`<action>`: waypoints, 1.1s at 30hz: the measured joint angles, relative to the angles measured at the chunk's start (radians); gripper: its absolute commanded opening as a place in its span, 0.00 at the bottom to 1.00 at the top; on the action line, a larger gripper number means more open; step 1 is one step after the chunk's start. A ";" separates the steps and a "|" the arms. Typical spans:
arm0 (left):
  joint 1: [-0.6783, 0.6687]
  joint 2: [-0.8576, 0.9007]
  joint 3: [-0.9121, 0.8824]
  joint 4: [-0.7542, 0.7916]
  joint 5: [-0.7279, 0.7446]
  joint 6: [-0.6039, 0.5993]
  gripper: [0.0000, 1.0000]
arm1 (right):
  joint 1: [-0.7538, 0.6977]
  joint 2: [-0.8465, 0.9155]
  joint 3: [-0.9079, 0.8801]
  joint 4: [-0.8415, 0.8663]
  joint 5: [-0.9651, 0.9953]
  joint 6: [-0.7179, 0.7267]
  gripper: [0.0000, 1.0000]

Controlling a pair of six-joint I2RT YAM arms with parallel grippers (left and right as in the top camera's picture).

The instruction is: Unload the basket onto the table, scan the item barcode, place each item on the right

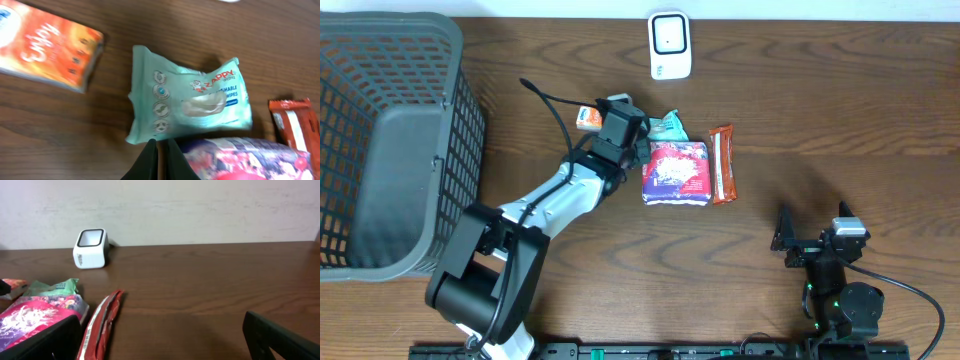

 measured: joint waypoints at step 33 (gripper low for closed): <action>0.092 -0.701 0.002 -0.948 0.006 0.165 0.98 | 0.000 0.000 0.000 0.001 0.000 0.000 0.99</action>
